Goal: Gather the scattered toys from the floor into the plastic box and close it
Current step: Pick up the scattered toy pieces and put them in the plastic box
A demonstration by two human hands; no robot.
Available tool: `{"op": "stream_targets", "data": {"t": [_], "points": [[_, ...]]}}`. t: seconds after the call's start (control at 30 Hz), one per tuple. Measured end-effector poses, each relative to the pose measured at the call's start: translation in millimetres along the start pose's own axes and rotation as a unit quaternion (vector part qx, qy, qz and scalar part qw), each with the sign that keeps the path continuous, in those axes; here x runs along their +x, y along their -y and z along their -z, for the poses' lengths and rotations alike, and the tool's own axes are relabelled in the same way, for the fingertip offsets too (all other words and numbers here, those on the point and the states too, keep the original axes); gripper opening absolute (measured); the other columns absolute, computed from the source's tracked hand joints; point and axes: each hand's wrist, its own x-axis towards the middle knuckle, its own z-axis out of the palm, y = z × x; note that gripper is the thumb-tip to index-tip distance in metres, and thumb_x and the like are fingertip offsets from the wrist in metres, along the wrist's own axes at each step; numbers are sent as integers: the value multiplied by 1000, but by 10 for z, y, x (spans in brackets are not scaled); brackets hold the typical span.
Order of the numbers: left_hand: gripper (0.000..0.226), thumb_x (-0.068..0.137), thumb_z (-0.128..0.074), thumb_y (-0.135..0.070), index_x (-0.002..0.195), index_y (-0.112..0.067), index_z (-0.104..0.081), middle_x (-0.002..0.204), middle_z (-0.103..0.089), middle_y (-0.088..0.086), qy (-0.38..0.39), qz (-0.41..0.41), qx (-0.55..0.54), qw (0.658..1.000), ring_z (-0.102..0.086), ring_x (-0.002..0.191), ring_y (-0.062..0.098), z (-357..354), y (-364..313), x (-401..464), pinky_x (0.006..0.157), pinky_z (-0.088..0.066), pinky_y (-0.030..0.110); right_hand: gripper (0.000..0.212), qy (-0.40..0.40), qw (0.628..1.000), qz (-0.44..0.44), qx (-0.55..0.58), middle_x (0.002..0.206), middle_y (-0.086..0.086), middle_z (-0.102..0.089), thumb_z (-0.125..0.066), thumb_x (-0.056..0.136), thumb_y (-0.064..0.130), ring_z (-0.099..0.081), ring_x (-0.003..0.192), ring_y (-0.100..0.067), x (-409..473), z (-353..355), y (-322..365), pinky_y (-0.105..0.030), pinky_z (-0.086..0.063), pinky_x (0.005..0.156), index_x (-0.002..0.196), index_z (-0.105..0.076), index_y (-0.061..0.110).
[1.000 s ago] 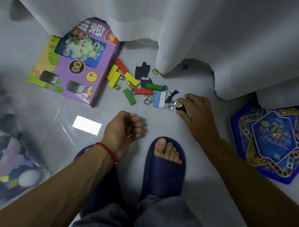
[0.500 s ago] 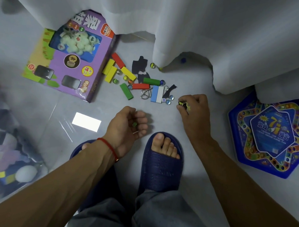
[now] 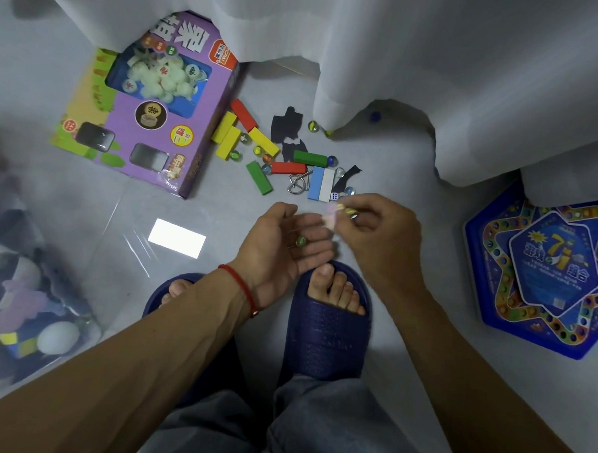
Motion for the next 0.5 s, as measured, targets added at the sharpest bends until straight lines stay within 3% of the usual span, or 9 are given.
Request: {"op": "stream_targets", "data": {"t": [0.1,0.17,0.23,0.3,0.4,0.5], "points": [[49,99,-35,-36,117,0,-63,108,-68,21,21,26,-37,999,-69,92,29,65,-19,6,87,-56,40,23,145,987,53,-48,102,12,-73,-74,88,28,-67,91,2,-163,-52,261,-9,-51,80,110,-75,24],[49,99,-36,-36,117,-1,-64,107,-69,19,10,34,-46,998,-66,91,27,111,-25,17,86,-54,39,21,126,985,98,-63,106,9,-72,-72,89,27,-65,93,-1,-143,-64,258,-9,-49,84,108,-76,21],[42,99,-39,-35,97,-5,-68,90,-66,14,-12,34,-56,998,-64,75,23,156,-25,43,68,-55,31,16,56,987,120,-88,104,3,-69,-71,89,19,-62,91,-4,-24,-54,109,-13,-51,81,104,-73,13],[43,99,-40,-34,82,-7,-68,80,-63,11,-26,31,-60,997,-62,67,22,182,-20,53,60,-53,27,18,12,985,110,-130,110,-2,-65,-72,89,15,-60,98,-9,150,-24,-97,-16,-53,78,107,-70,12],[42,100,-41,-33,81,-8,-68,79,-64,11,-36,14,-34,999,-62,67,22,207,6,68,61,-56,29,29,42,966,129,-219,119,-8,-57,-76,86,16,-54,112,-20,337,-62,-355,-21,-49,82,113,-66,13],[41,101,-41,-32,83,-7,-68,79,-66,10,-43,-1,-4,999,-62,68,22,181,12,78,64,-57,30,29,69,952,168,-246,114,-11,-59,-79,83,13,-55,106,-26,403,-157,-441,-35,-55,80,109,-66,12]]}}
